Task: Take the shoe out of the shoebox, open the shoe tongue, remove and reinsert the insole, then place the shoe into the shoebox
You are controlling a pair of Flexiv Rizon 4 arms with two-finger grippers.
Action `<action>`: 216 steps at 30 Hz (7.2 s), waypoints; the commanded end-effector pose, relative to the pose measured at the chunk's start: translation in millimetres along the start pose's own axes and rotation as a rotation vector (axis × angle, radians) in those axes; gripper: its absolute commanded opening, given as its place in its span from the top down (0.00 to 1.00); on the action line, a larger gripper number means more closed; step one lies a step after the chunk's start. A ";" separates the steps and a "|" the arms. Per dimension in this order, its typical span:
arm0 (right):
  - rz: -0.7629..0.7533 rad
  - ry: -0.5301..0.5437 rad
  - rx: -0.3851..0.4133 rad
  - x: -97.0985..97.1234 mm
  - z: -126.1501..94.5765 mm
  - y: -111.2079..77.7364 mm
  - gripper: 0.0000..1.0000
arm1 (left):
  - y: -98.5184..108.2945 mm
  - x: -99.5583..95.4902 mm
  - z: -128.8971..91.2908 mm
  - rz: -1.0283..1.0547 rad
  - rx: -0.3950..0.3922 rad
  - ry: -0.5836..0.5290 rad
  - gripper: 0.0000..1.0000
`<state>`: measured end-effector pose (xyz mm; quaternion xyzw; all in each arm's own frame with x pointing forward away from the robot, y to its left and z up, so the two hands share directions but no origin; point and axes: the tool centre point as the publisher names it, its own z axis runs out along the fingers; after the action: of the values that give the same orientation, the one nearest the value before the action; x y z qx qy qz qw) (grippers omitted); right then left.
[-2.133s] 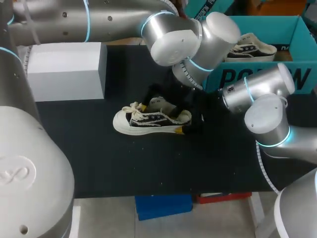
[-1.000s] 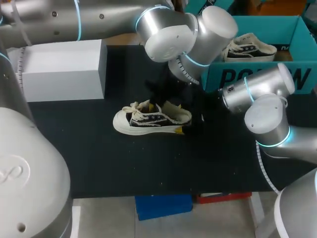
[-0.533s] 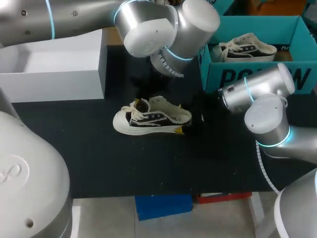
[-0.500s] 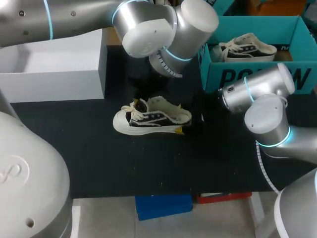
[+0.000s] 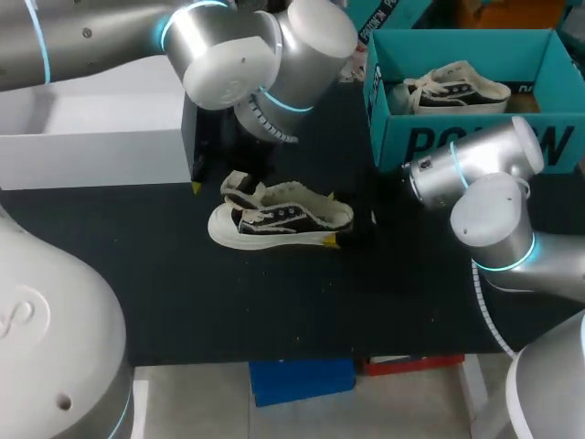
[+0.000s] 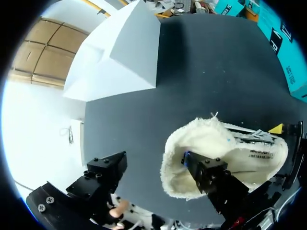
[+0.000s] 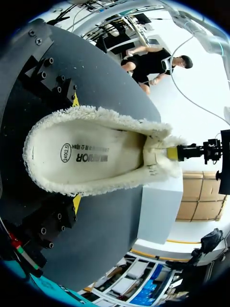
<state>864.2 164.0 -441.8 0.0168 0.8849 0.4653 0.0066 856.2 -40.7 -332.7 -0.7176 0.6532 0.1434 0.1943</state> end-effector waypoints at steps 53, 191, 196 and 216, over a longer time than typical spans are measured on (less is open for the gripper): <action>0.003 -0.002 0.003 1.5 8.2 -6.3 1.00 | 17.6 12.9 -88.7 1.255 0.144 0.710 1.00; 0.003 -0.002 0.003 1.5 8.2 -6.3 1.00 | 31.6 167.7 39.3 1.562 0.250 0.692 0.59; 0.003 -0.002 0.003 1.5 8.2 -6.3 1.00 | 39.5 173.7 44.7 1.581 0.239 0.659 0.56; 0.003 -0.002 0.003 1.5 8.2 -6.3 1.00 | 26.8 185.8 76.6 1.422 0.404 0.343 0.53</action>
<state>863.5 163.9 -443.3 0.0169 0.8850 0.4652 0.0073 853.9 -174.4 -424.3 -0.0847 0.9951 0.0008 0.0507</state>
